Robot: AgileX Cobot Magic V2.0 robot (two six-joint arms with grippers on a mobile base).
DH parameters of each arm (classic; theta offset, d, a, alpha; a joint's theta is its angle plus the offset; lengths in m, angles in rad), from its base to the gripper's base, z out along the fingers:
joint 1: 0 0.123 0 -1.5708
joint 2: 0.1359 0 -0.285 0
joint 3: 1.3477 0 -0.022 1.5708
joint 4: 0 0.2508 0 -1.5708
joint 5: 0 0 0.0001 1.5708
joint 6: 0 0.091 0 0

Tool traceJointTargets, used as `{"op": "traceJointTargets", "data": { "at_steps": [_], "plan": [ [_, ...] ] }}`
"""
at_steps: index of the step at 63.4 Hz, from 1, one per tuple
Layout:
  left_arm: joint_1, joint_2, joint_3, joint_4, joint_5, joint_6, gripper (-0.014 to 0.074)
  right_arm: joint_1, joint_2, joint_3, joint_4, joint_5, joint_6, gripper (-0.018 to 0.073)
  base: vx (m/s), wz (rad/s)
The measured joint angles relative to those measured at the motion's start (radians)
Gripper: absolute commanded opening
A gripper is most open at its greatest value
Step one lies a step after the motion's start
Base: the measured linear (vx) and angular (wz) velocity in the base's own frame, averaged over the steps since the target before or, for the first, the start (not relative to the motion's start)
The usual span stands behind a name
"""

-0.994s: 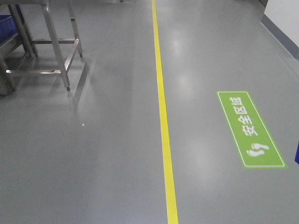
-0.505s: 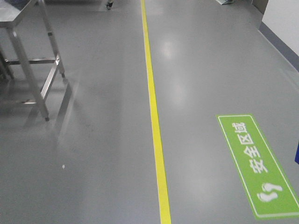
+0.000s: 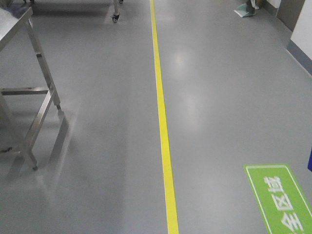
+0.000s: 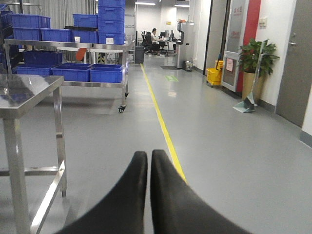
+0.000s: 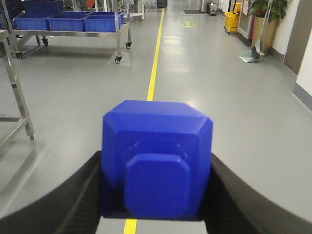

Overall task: Pour parts from conveyor to right shelf
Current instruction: 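Drive along the yellow-lined aisle holding the block in the right gripper, then drive into the aisle between the blue-bin shelves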

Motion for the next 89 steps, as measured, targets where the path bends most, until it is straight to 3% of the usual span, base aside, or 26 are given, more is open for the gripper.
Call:
{"op": "traceJointTargets", "data": {
  "at_steps": [89],
  "plan": [
    [0.0, 0.0, 0.0, 0.0, 0.0, 0.0, -0.0006, 0.0, 0.0, 0.0, 0.0, 0.0, 0.0, -0.0008, 0.81, 0.03]
  ]
}}
